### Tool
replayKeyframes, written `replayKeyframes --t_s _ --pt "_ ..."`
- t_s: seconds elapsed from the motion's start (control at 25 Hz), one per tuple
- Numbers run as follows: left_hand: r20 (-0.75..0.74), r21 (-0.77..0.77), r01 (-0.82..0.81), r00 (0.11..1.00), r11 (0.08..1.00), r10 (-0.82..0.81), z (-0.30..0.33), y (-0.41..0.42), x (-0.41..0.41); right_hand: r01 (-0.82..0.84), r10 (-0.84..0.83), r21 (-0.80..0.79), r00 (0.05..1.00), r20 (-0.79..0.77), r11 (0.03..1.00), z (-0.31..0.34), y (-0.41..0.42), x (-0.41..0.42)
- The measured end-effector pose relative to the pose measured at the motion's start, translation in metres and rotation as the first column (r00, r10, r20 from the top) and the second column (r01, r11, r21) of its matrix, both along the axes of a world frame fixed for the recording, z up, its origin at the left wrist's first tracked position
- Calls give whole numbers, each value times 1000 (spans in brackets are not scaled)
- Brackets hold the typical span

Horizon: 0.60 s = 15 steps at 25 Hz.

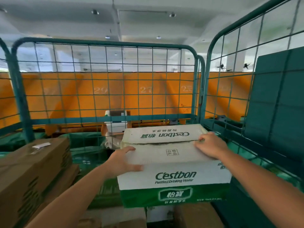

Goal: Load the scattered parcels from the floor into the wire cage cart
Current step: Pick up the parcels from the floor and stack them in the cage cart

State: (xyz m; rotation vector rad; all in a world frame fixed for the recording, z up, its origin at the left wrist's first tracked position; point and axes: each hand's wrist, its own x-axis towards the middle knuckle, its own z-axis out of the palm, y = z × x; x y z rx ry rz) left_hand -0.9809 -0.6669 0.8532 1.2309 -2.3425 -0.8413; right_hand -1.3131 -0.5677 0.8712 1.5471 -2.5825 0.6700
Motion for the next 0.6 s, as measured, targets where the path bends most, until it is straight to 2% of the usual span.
replayKeyframes --t_s 0.12,0.28,0.4,0.6 --pt "10 -54 5 1000 999 -4 4 -32 -17 21 -21 -45 1000 -13 999 21 -32 -17" --pt "-59 -84 -54 997 995 49 3 -74 -48 20 -21 -26 998 -63 999 23 -75 -49" --pt "-23 -123 -79 997 989 77 -2 -104 -75 2 -4 -27 998 -68 1000 15 -107 -73" --pt "71 -157 -50 996 986 62 -17 -140 -115 -27 31 151 999 -25 988 -8 -152 -115"
